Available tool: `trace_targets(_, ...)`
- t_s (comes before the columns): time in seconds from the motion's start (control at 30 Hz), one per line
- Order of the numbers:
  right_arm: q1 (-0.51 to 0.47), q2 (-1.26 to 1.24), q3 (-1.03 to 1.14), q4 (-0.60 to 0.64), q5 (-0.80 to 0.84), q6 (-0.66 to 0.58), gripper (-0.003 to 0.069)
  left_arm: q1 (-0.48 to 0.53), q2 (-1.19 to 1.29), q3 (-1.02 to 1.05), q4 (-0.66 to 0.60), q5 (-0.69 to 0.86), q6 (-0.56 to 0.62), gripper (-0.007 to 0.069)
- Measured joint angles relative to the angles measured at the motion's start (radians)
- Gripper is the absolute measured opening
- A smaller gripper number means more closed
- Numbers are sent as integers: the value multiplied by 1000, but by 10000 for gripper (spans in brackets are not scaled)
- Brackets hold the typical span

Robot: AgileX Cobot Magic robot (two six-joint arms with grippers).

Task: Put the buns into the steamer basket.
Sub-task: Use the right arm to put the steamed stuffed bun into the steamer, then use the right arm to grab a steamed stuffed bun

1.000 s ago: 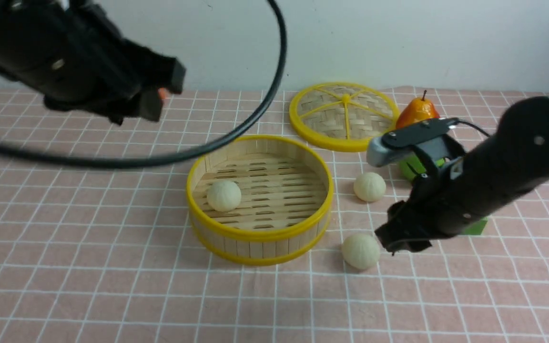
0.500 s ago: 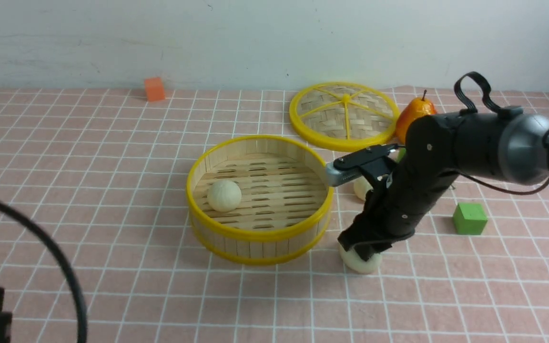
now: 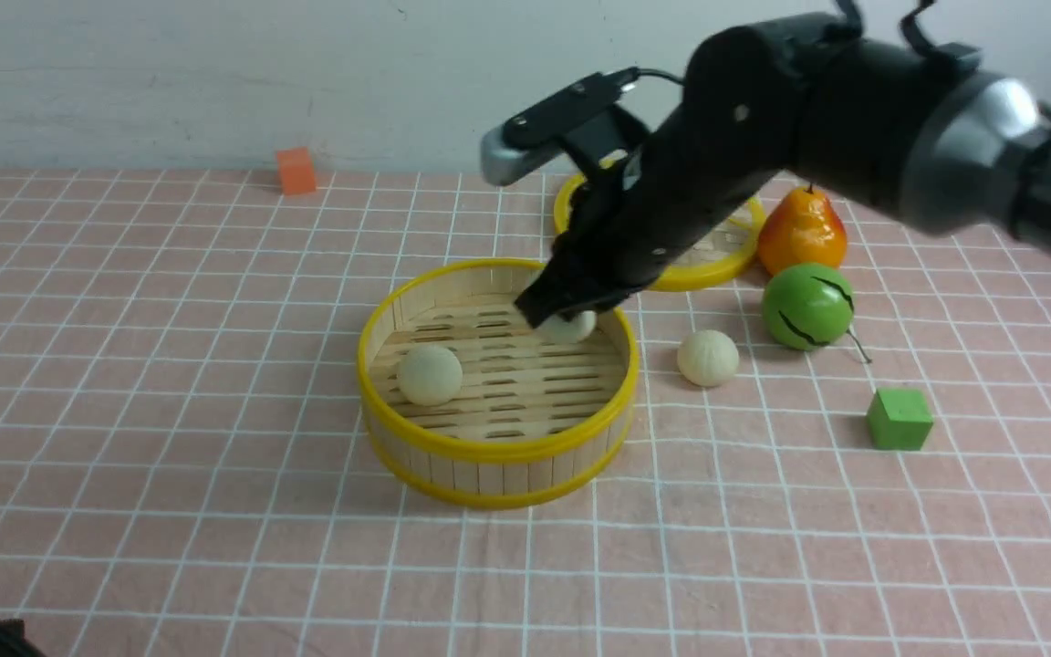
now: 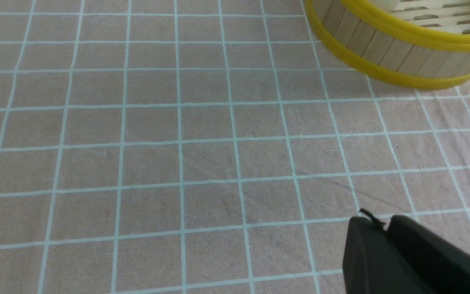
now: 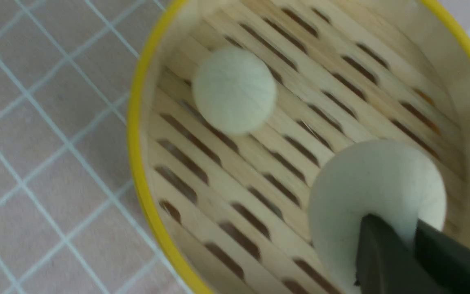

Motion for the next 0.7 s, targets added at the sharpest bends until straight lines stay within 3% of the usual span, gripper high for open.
trace_targets(0.2,42,155,-3,-74,-38,17,54,0,0,1,-8,-3,-1,56)
trace_targets(0.33,44,169,-10,-112,-19,63,202,0,0,1,-10,-2,-1,56)
trace_targets(0.43,44,146,-45,-114,49,139,382,0,0,1,-11,-3,-1,56)
trace_targets(0.53,44,115,-125,-139,139,185,514,0,0,4,-9,-17,-1,56)
trace_targets(0.63,31,87,-224,-207,238,196,577,0,0,6,-8,-28,-1,56)
trace_targets(0.7,5,75,-255,-243,283,208,582,0,0,6,-8,-31,-1,56)
